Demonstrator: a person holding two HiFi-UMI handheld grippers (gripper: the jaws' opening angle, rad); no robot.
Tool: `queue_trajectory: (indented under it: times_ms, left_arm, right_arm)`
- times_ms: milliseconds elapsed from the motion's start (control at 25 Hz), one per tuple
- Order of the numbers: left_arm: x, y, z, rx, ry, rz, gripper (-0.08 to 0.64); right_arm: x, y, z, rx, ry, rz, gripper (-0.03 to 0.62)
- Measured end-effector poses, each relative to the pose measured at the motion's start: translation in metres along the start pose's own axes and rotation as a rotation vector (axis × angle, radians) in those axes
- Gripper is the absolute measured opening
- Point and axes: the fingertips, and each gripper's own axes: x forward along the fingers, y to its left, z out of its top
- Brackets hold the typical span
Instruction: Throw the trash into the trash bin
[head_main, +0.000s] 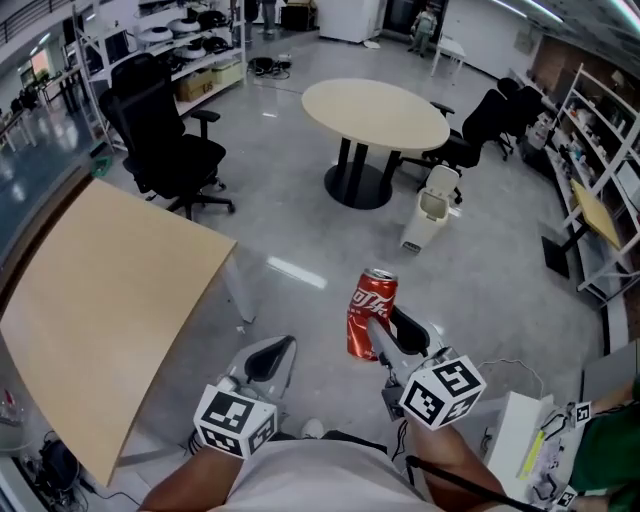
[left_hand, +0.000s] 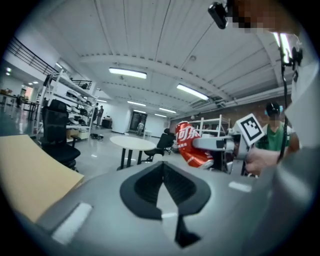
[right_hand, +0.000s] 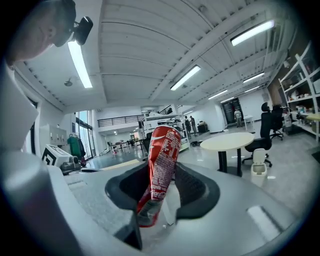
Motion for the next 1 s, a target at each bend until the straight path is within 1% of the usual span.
queue_trajectory:
  times_ms: [200,560,680,840,1000]
  left_arm:
    - [0.041,-0.032,0.0,0.046,0.046,-0.122,0.009]
    - [0.121,-0.076,0.0,0.097,0.104,-0.329,0.009]
    - [0.153,-0.078,0.001,0.102,0.12,-0.369,0.009]
    - [0.197,-0.076,0.018,0.115,0.115,-0.417,0.009]
    - [0.239,-0.062,0.037,0.12,0.106,-0.437,0.009]
  right_arm:
    - [-0.04,-0.045,-0.003,0.051,-0.044,-0.138,0.156]
    - [-0.085,-0.121,-0.008,0.101,-0.053,-0.351,0.155]
    - [-0.085,-0.143,-0.003,0.115,-0.067,-0.386,0.155]
    - [-0.075,-0.176,0.006,0.12,-0.068,-0.43,0.155]
    - [-0.054,-0.204,0.018,0.123,-0.066,-0.462,0.155]
